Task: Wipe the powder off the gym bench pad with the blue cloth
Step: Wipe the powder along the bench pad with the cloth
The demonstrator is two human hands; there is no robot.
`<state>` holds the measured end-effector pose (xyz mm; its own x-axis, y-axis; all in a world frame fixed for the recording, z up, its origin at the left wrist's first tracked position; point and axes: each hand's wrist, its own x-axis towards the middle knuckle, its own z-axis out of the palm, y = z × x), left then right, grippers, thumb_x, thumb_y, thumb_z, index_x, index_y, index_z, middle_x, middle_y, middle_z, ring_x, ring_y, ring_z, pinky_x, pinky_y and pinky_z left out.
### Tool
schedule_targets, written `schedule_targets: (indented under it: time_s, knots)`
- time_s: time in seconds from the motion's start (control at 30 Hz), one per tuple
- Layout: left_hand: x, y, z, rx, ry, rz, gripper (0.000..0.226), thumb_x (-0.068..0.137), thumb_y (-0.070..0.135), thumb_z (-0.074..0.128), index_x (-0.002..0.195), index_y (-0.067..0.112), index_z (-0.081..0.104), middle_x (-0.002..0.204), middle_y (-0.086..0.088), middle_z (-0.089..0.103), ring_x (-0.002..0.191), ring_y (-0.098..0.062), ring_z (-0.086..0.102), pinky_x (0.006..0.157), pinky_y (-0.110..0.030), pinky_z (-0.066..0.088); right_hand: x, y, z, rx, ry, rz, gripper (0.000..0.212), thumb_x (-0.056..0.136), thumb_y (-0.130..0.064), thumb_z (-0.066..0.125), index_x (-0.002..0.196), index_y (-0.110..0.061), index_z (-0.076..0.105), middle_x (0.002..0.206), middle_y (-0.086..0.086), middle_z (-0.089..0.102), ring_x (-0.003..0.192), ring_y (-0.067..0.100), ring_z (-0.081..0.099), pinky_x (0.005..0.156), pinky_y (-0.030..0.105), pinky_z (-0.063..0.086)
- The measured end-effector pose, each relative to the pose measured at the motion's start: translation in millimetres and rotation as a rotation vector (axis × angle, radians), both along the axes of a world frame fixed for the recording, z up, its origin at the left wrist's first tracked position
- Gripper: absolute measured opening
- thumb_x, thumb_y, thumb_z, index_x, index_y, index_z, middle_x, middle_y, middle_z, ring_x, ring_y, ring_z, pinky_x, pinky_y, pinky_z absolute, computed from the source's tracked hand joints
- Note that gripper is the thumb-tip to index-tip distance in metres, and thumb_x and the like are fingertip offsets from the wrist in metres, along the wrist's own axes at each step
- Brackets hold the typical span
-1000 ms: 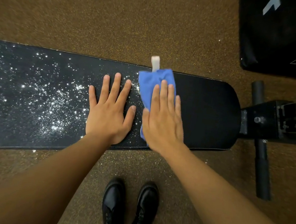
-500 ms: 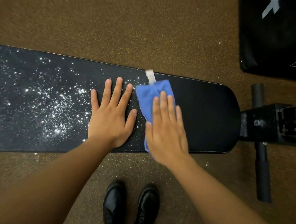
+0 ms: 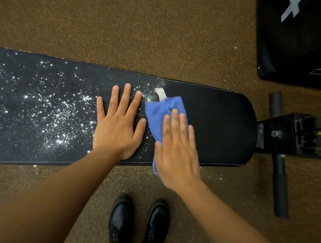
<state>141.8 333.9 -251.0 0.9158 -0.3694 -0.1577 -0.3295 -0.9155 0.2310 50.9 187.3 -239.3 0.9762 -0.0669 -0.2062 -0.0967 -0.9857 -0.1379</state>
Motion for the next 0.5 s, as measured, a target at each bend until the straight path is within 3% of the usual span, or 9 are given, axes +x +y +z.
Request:
schedule_targets:
  time_s: [0.13, 0.27, 0.37, 0.5]
  knots:
    - [-1, 0, 1, 0.003, -0.012, -0.001, 0.067, 0.098, 0.053, 0.018, 0.157, 0.025, 0.006, 0.165, 0.0, -0.006, 0.15, -0.023, -0.014, 0.119, -0.055, -0.007, 30, -33, -1, -0.044, -0.008, -0.166, 0.064, 0.099, -0.036, 0.017, 0.154, -0.002, 0.009, 0.163, 0.017, 0.001, 0.15, 0.03, -0.003, 0.121, 0.047, 0.006]
    - [-1, -1, 1, 0.006, -0.005, 0.003, 0.067, 0.097, 0.053, 0.018, 0.157, 0.026, 0.006, 0.165, -0.001, -0.005, 0.15, -0.023, -0.013, 0.119, -0.056, -0.007, 81, -12, -2, 0.013, -0.026, -0.232, 0.066, 0.101, -0.038, 0.021, 0.154, -0.003, 0.002, 0.163, 0.016, -0.007, 0.15, 0.029, -0.01, 0.121, 0.046, -0.001]
    - [1, 0, 1, -0.006, 0.006, -0.001, 0.068, 0.096, 0.053, 0.018, 0.157, 0.026, 0.005, 0.165, 0.0, -0.007, 0.15, -0.022, -0.015, 0.119, -0.056, -0.007, 50, 8, 2, 0.06, -0.01, -0.093, 0.068, 0.099, -0.044, 0.006, 0.154, -0.005, 0.001, 0.162, 0.014, -0.009, 0.149, 0.026, -0.013, 0.121, 0.045, -0.003]
    - [0, 1, 1, -0.007, -0.009, -0.005, 0.067, 0.097, 0.052, 0.019, 0.157, 0.025, 0.007, 0.165, -0.001, -0.006, 0.151, -0.023, -0.013, 0.119, -0.055, -0.008, -6, -6, -1, 0.051, 0.006, -0.052, 0.063, 0.101, -0.04, 0.009, 0.154, -0.008, 0.001, 0.163, 0.012, -0.007, 0.15, 0.025, -0.011, 0.122, 0.047, 0.003]
